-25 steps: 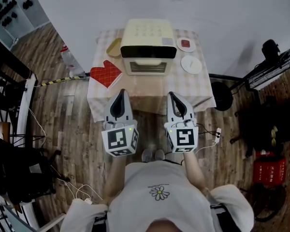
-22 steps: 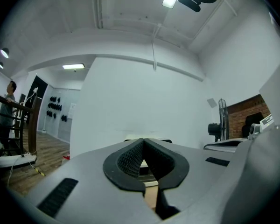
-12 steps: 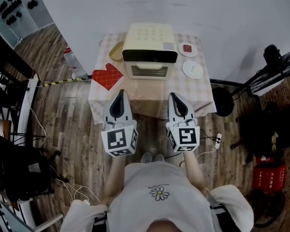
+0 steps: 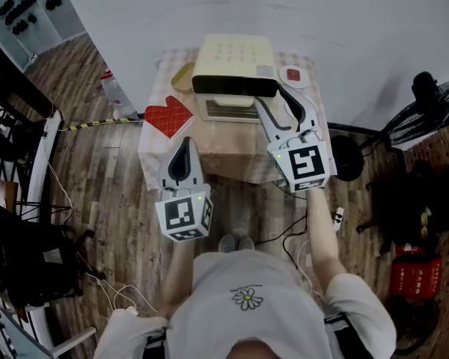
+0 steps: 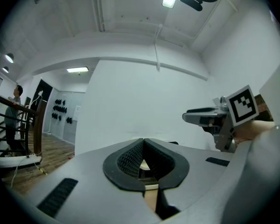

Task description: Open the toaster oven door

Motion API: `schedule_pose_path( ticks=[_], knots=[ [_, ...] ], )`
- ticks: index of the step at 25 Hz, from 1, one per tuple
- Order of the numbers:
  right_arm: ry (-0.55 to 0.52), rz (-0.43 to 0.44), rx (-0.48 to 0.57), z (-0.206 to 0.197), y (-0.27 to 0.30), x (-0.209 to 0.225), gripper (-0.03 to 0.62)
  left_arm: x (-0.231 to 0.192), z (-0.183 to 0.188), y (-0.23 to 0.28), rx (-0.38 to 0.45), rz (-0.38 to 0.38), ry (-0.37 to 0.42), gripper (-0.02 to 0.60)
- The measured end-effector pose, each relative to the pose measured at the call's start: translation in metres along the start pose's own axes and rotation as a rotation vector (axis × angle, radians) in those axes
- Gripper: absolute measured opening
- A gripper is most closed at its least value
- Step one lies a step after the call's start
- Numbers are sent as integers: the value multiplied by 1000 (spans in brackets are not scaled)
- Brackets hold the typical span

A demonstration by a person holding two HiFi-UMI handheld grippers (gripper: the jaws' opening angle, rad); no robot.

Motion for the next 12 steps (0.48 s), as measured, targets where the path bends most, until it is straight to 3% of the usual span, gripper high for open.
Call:
schedule_pose_path(
  ticks=[4, 12],
  knots=[
    [-222, 165, -82, 5, 35, 1, 219, -1, -1, -2, -2, 10, -8, 17],
    [-542, 442, -338, -33, 112, -7, 219, -5, -4, -7, -16, 36, -15, 17]
  ],
)
Point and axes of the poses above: the fingertips, and each gripper's own axes: y forward along the fingers, x to its right, z out of its top, the point moved 7 cm from there along -y, backward along the fingers, and after that the axes turned 2 degrees about -z, right-handed, at the moved point
